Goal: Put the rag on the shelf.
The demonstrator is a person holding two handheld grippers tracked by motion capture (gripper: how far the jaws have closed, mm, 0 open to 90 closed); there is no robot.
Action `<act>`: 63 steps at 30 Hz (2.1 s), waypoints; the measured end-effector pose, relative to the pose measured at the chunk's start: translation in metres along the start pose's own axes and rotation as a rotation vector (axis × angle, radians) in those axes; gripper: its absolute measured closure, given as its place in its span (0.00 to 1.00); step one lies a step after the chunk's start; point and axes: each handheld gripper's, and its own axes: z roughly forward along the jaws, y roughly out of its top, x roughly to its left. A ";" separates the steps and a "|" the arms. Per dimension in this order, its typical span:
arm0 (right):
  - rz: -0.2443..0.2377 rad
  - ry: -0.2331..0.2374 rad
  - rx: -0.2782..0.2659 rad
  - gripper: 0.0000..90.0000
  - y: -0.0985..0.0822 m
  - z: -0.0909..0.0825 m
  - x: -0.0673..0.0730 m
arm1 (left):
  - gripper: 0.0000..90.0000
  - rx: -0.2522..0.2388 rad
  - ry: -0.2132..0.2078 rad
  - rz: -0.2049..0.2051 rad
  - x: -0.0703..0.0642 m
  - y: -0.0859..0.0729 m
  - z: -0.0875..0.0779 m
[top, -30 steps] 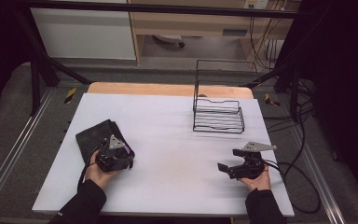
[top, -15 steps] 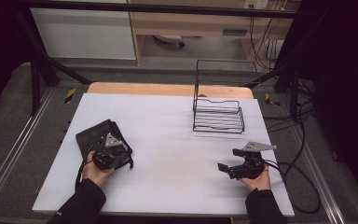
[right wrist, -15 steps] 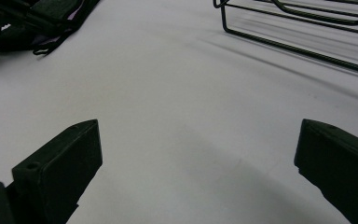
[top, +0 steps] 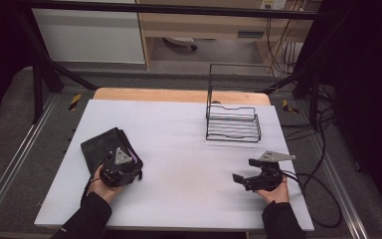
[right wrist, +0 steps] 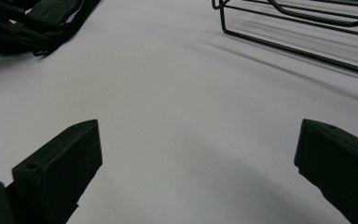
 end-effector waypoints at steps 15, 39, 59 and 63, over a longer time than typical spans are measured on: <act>0.003 0.006 -0.006 0.01 0.000 0.000 0.000 | 0.86 0.001 0.062 -0.021 0.001 0.002 0.002; 0.008 0.011 -0.009 0.02 0.001 -0.001 0.000 | 0.91 -0.134 -0.124 -0.188 0.030 -0.001 -0.021; 0.007 0.013 -0.005 0.02 0.001 0.000 0.000 | 0.91 -0.161 -0.178 -0.162 0.010 0.011 -0.024; 0.006 0.013 -0.006 0.02 0.001 0.000 0.000 | 0.91 -0.164 -0.197 -0.159 0.004 0.015 -0.023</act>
